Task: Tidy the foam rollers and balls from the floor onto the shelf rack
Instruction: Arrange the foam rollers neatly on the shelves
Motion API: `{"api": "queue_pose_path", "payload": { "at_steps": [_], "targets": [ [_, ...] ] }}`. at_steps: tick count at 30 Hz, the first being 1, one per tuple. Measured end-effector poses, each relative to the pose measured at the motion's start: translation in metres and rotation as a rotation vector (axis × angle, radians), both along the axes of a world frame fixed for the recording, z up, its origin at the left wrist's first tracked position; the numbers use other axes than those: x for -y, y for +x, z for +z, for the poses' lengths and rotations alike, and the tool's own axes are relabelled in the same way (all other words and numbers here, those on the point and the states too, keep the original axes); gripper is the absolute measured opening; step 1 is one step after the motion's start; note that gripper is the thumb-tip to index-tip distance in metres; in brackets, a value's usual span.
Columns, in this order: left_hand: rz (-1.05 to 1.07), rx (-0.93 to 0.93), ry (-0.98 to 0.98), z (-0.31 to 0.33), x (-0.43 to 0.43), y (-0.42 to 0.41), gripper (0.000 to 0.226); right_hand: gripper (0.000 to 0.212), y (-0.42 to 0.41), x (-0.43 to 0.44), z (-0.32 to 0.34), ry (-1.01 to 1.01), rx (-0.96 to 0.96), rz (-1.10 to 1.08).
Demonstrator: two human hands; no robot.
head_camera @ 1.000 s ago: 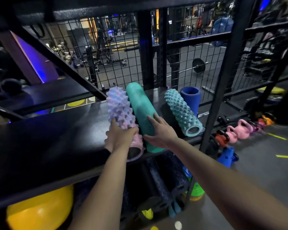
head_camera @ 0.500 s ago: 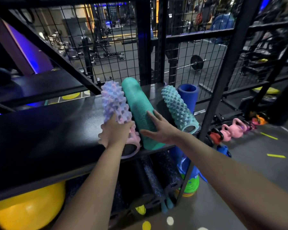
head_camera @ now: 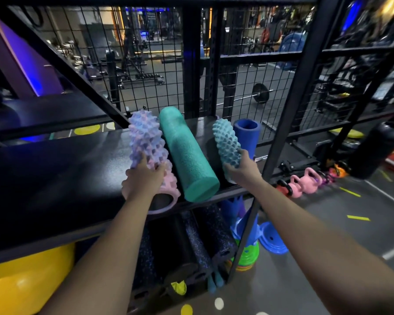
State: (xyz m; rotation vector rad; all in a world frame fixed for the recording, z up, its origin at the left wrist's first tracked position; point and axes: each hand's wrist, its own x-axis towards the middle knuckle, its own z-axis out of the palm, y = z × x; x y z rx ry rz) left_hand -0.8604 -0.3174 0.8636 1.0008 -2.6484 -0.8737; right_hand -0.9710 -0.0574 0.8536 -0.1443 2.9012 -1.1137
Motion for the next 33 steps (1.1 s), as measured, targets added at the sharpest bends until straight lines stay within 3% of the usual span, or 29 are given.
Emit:
{"api": "queue_pose_path", "payload": {
  "at_steps": [2,6,16,25,29,31,33],
  "targets": [
    [0.008,0.003,-0.045,0.003,-0.008,-0.002,0.080,0.064,0.004,0.008,0.000,-0.132,0.048,0.033],
    [0.038,0.025,-0.085,0.004,-0.019,-0.005,0.081,0.067,0.013,0.016,-0.016,-0.212,0.057,0.107],
    [0.062,0.116,-0.222,0.003,-0.030,-0.016,0.082,0.069,0.005,-0.011,-0.012,-0.125,0.044,0.213],
    [0.068,0.139,-0.224,0.015,-0.040,-0.010,0.084,0.075,0.011,-0.012,-0.019,-0.088,0.018,0.213],
    [0.034,0.158,-0.176,0.024,-0.043,-0.006,0.087,0.091,0.021,-0.016,-0.010,0.003,0.008,0.205],
    [0.019,0.106,-0.252,0.030,-0.053,0.000,0.083,0.087,0.034,-0.024,-0.005,-0.037,-0.133,0.184],
    [0.031,-0.160,-0.475,0.029,-0.067,0.014,0.065,0.073,0.050,-0.035,-0.002,-0.179,-0.312,0.170]
  ]
}}
